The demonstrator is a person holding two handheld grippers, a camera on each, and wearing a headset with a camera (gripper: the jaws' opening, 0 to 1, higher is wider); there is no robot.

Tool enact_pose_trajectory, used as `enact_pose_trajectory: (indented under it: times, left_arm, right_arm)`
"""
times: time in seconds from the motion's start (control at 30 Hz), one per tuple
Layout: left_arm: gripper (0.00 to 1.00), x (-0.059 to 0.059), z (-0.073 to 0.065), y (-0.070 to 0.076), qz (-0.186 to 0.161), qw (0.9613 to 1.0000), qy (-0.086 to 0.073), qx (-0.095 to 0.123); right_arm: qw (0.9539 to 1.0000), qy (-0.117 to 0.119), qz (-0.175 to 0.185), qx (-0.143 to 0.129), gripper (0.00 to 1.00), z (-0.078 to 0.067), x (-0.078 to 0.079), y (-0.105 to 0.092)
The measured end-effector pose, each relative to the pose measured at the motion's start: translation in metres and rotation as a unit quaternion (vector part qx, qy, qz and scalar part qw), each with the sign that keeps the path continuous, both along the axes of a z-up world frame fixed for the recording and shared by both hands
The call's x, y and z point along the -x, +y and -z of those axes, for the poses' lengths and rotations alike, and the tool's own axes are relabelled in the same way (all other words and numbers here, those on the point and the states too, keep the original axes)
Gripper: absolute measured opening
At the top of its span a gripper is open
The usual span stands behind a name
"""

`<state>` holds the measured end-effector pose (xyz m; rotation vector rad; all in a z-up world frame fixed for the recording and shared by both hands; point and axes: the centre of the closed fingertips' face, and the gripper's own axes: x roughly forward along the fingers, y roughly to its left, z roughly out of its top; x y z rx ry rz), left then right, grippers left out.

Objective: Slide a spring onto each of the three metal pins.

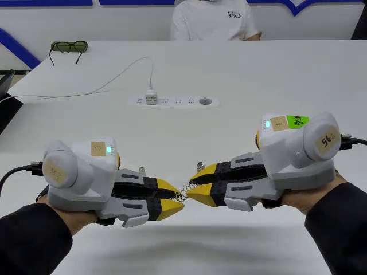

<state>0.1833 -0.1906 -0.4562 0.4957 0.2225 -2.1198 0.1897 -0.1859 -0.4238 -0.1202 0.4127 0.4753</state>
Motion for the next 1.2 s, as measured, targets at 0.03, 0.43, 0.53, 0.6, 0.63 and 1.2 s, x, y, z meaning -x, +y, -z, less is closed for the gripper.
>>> enact_pose_trajectory:
  times: [0.03,0.43,0.53,0.6,0.63,1.2]
  left_arm:
    - [0.10,0.000,0.000,0.000,0.000,1.0000,0.001,-0.001]
    - [0.10,0.002,0.001,-0.001,0.003,1.0000,0.004,-0.002]
    - [0.10,0.003,0.001,-0.001,0.004,1.0000,0.005,-0.001]
    - [0.10,0.003,0.001,-0.002,0.004,1.0000,0.005,0.000]
    - [0.10,0.003,0.001,-0.002,0.003,1.0000,0.006,0.000]
    - [0.10,0.000,-0.001,-0.001,-0.006,0.9998,0.020,0.006]
  right_arm:
    - [1.0000,-0.002,-0.002,0.000,0.13,-0.001,0.000,0.001]
    - [0.9997,-0.011,-0.018,0.012,0.12,-0.008,-0.007,0.013]
    - [0.9995,-0.014,-0.023,0.017,0.12,-0.009,-0.009,0.017]
    - [0.9994,-0.014,-0.025,0.018,0.12,-0.010,-0.010,0.018]
    - [0.9994,-0.014,-0.025,0.018,0.12,-0.010,-0.010,0.018]
    - [0.9997,-0.011,-0.015,0.015,0.14,-0.004,-0.010,0.013]
